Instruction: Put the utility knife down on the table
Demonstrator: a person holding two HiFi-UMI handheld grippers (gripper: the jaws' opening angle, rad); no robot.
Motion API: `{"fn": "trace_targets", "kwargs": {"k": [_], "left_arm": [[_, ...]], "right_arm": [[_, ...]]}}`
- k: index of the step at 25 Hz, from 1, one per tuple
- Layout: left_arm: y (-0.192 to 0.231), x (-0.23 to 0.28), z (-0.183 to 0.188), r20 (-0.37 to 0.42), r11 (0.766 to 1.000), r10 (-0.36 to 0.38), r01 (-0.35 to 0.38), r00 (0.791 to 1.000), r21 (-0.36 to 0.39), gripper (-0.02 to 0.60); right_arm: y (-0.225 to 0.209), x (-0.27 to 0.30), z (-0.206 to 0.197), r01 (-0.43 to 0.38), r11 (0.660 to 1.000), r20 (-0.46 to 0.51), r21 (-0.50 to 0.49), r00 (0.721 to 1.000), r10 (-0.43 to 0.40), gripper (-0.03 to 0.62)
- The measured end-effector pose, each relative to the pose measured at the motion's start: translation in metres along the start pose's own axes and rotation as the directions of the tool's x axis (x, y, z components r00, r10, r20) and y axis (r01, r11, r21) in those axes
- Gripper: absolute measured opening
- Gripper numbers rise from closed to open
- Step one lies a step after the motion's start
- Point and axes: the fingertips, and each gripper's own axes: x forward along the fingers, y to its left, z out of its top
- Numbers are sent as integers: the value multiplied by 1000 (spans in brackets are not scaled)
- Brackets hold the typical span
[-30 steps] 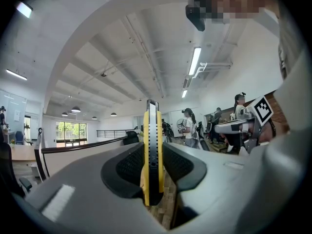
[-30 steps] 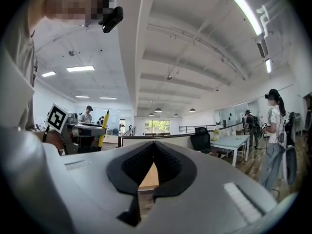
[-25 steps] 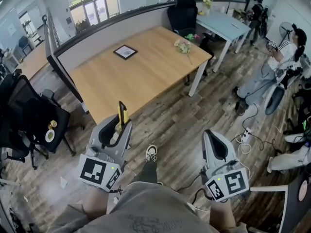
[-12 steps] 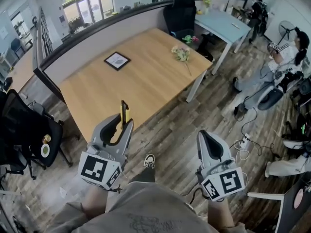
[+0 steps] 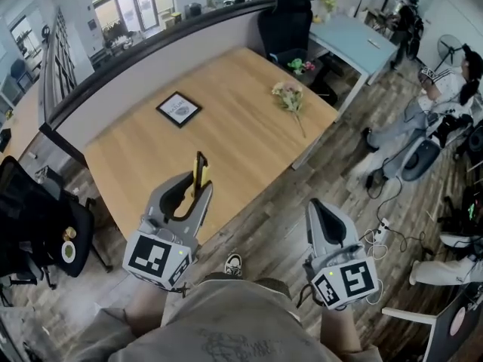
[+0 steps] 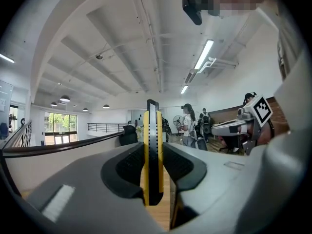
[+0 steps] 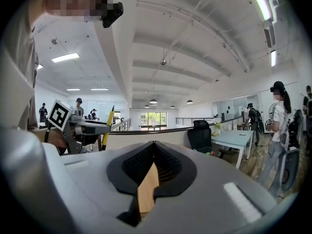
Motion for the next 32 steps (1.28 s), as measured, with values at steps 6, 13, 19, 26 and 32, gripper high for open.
{"fn": "trace_targets", "kwargs": {"k": [6,13,19,26,32], "left_arm": [[22,41,-6,-10,1000,-19,19,1000,-18,110],[32,99,-18,-38,1000,-19,19,999,-7,110],[35,162,-24,-55,999,36,-37,998,-3,110],[33,251,-19,-99,991,132,-132,986,4,110],[35,310,-18,-131,971,235,-240,963,-24,110]], "right_arm": [[-30,35,-1,32,999,-18,9,999,-32,9],[-79,68,-9,33,999,-19,39,999,-32,11],[-139,112,-19,-26,999,-31,33,999,27,11],[-226,174,-9,-140,990,-37,35,989,141,9],[-290,218,-2,-222,974,-32,47,974,223,11]]}}
